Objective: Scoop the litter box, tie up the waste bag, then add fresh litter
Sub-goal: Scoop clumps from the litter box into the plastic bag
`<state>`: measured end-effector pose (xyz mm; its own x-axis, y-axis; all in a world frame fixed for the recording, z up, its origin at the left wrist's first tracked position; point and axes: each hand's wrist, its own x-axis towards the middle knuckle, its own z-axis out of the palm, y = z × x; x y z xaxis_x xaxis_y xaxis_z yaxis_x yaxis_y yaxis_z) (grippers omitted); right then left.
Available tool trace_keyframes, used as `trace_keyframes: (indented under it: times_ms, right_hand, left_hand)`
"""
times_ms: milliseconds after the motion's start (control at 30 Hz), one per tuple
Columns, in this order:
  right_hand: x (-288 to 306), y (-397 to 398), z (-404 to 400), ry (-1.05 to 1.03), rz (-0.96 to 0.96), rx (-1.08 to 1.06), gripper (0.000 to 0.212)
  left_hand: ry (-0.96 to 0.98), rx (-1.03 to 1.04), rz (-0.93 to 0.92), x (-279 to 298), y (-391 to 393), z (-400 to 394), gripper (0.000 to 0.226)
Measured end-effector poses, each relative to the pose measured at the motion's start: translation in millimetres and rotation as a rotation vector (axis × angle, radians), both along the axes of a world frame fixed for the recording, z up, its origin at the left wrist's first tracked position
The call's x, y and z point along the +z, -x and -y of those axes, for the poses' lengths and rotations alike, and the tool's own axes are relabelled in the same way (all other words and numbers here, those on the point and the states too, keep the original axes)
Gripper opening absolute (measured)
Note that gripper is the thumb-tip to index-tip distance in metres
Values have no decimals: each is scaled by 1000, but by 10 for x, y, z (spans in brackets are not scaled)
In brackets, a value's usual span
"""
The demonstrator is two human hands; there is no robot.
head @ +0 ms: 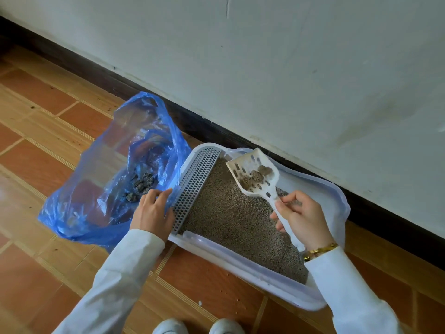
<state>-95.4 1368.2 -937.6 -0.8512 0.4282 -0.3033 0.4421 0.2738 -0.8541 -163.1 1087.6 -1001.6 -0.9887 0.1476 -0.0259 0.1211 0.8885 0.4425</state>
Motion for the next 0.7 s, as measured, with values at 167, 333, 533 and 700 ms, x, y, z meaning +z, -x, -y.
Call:
trace_keyframes:
  times_ms: [167, 333, 533, 700]
  right_hand:
    - [76, 360, 317, 103, -19, 122, 12]
    - [106, 851, 811, 63, -49, 322, 12]
    - [-125, 1273, 1329, -429, -88, 569, 17]
    - [-305, 1402, 1544, -916, -301, 814, 22]
  left_hand:
    - [19, -46, 7, 3, -7, 78, 35]
    - [-24, -84, -25, -20, -47, 109, 35]
    - [-94, -66, -38, -29, -71, 115, 40]
    - [-69, -68, -27, -86, -85, 135, 43]
